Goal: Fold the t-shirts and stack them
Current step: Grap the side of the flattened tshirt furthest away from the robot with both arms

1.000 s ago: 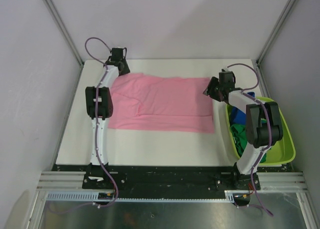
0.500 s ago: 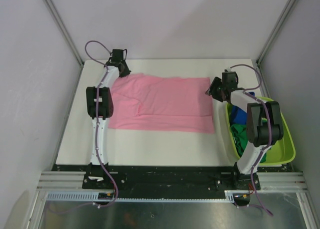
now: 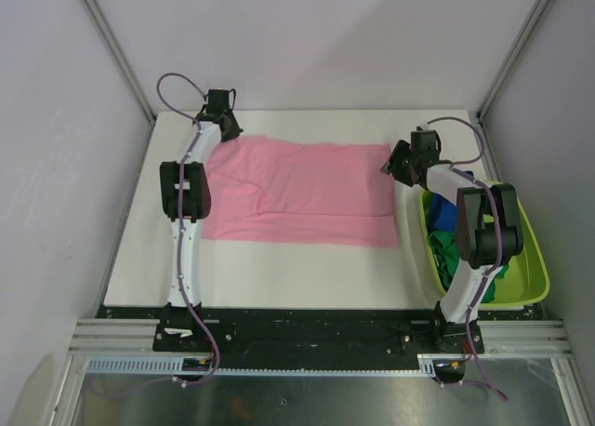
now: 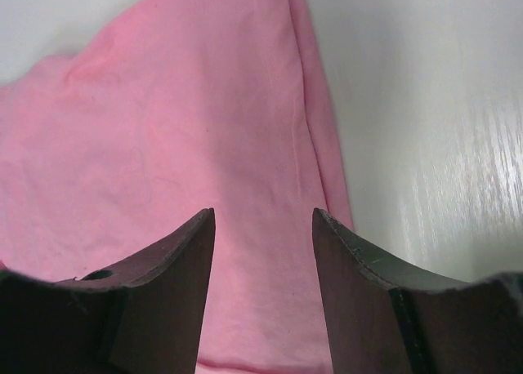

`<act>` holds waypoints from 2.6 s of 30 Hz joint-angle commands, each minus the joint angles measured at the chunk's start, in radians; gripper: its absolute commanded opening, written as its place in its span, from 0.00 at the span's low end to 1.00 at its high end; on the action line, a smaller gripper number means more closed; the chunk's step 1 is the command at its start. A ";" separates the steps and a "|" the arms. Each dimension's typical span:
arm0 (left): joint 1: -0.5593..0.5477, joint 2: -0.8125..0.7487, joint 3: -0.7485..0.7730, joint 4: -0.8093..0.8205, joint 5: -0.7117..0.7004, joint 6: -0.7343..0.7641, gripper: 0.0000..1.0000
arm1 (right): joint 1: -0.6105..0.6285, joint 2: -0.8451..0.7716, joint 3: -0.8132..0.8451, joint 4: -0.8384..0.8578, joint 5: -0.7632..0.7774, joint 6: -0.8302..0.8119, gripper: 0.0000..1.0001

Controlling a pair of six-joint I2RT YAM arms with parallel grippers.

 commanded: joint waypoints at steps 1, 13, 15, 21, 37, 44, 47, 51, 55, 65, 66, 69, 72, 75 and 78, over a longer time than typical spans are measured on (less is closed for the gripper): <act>0.005 -0.100 -0.005 0.059 0.029 0.026 0.00 | -0.004 0.043 0.093 0.048 0.055 0.016 0.56; 0.004 -0.136 -0.068 0.078 0.054 0.032 0.00 | -0.009 0.337 0.479 -0.102 0.202 0.049 0.55; 0.004 -0.136 -0.068 0.081 0.060 0.033 0.00 | -0.009 0.392 0.543 -0.134 0.217 0.053 0.55; 0.004 -0.135 -0.068 0.086 0.071 0.031 0.00 | -0.007 0.510 0.707 -0.228 0.252 0.055 0.50; 0.005 -0.137 -0.073 0.093 0.068 0.034 0.00 | 0.021 0.614 0.858 -0.289 0.280 0.037 0.36; 0.004 -0.135 -0.079 0.093 0.061 0.043 0.00 | 0.028 0.657 0.931 -0.320 0.284 0.031 0.32; 0.005 -0.136 -0.080 0.094 0.055 0.043 0.00 | 0.028 0.661 0.939 -0.330 0.297 0.023 0.25; 0.005 -0.138 -0.080 0.094 0.036 0.049 0.00 | 0.024 0.652 0.939 -0.342 0.311 0.007 0.09; 0.005 -0.145 -0.078 0.094 0.008 0.060 0.00 | 0.021 0.637 0.938 -0.344 0.328 -0.020 0.01; 0.014 -0.163 -0.045 0.105 -0.047 0.090 0.00 | -0.016 0.550 0.901 -0.302 0.315 -0.050 0.00; 0.014 -0.165 -0.040 0.105 -0.050 0.091 0.00 | -0.017 0.542 0.900 -0.296 0.310 -0.052 0.00; 0.019 -0.169 -0.028 0.111 -0.050 0.089 0.00 | -0.018 0.523 0.896 -0.285 0.300 -0.061 0.00; 0.026 -0.176 -0.025 0.116 -0.040 0.082 0.00 | -0.018 0.505 0.889 -0.278 0.292 -0.065 0.00; 0.028 -0.187 -0.039 0.119 -0.014 0.076 0.00 | -0.018 0.477 0.859 -0.264 0.267 -0.059 0.00; 0.029 -0.218 -0.090 0.120 0.001 0.068 0.00 | -0.013 0.433 0.800 -0.246 0.242 -0.055 0.00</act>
